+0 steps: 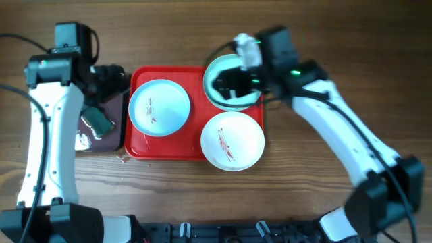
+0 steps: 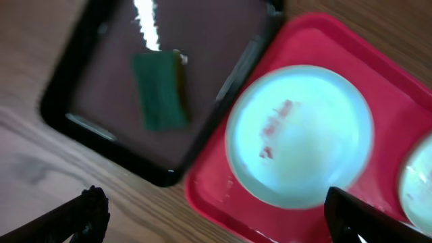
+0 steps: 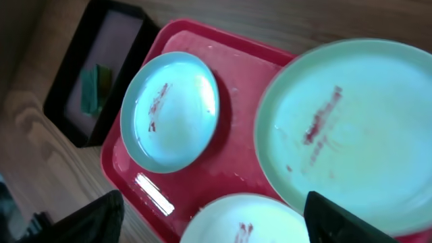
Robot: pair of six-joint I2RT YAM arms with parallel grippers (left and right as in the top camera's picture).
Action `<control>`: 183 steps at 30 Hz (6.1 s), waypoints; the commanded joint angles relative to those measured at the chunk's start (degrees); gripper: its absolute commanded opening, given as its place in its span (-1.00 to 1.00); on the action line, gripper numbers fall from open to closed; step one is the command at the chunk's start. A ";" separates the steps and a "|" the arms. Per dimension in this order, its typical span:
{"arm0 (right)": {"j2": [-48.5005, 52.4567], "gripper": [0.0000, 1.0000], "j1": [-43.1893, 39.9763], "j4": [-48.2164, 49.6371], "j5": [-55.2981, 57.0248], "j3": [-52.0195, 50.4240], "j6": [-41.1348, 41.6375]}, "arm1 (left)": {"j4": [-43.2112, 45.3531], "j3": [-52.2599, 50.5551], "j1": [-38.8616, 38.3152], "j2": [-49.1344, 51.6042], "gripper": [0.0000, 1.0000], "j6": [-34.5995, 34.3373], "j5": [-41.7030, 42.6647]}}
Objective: Clean dirty plates on tray and stack at the side
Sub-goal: 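Move left gripper to sponge and right gripper to near-left plate rim, then grasp the green sponge in the water tray with the left gripper, then carry the sponge to the plate held by the right gripper, then scrub the plate surface with the sponge in the left gripper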
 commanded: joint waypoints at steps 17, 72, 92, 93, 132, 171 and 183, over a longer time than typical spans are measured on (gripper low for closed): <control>22.18 -0.28 17.11 10.56 25.22 6.19 16.50 | -1.44 0.87 6.43 0.44 0.97 -1.55 -3.76; 30.64 -0.91 17.38 16.98 22.03 5.99 16.04 | 28.30 -22.27 11.23 14.86 0.47 1.03 1.46; 30.64 -0.91 17.38 16.39 22.03 5.99 16.02 | 34.25 -25.38 11.37 16.70 0.04 0.81 0.98; 30.64 -0.91 17.38 16.39 22.03 5.99 16.00 | 34.73 -25.77 11.37 16.72 0.04 0.81 0.98; 30.62 -0.92 12.00 14.49 7.82 6.05 13.03 | 34.82 -30.36 -7.28 8.46 -0.92 10.25 12.96; 30.62 -0.91 12.00 14.69 7.82 6.05 13.16 | 55.69 -32.24 -13.31 15.67 -0.92 -2.75 4.74; 30.62 -0.92 12.00 14.71 7.82 6.05 13.16 | 44.92 -32.11 -13.38 15.65 -0.92 -6.56 7.37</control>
